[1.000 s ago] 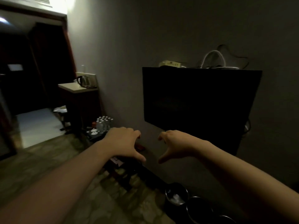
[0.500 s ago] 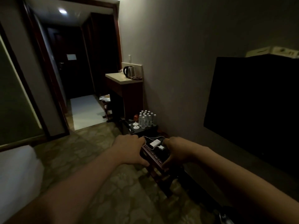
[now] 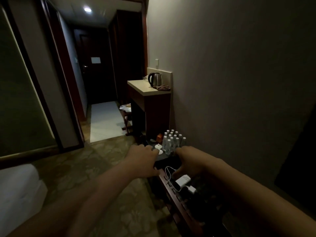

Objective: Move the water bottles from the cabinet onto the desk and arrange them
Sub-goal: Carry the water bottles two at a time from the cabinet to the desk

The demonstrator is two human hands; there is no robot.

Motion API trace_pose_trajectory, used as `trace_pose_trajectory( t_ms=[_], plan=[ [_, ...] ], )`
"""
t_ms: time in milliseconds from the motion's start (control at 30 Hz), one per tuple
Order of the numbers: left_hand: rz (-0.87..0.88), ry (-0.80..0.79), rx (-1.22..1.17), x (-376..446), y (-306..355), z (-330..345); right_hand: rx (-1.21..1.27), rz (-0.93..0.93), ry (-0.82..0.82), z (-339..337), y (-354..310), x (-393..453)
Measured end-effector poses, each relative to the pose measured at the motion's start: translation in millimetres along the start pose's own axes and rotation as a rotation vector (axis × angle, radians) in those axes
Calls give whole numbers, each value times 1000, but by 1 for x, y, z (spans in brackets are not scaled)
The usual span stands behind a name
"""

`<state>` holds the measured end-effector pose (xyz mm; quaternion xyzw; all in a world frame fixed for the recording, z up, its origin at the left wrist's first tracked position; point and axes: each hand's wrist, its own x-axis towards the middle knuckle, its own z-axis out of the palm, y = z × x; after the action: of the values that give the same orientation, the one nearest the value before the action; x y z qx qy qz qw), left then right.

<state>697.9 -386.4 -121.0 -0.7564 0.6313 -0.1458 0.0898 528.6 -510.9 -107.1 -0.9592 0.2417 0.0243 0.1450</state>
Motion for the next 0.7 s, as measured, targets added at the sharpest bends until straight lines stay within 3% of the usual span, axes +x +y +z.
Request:
trace_pose_trajectory(
  t_ms=[400, 700],
  plan=[
    [-60, 57, -85, 209, -153, 104, -44, 87, 49, -15, 73, 270],
    [156, 146, -65, 415, -270, 172, -2, 341, 195, -42, 129, 461]
  ],
)
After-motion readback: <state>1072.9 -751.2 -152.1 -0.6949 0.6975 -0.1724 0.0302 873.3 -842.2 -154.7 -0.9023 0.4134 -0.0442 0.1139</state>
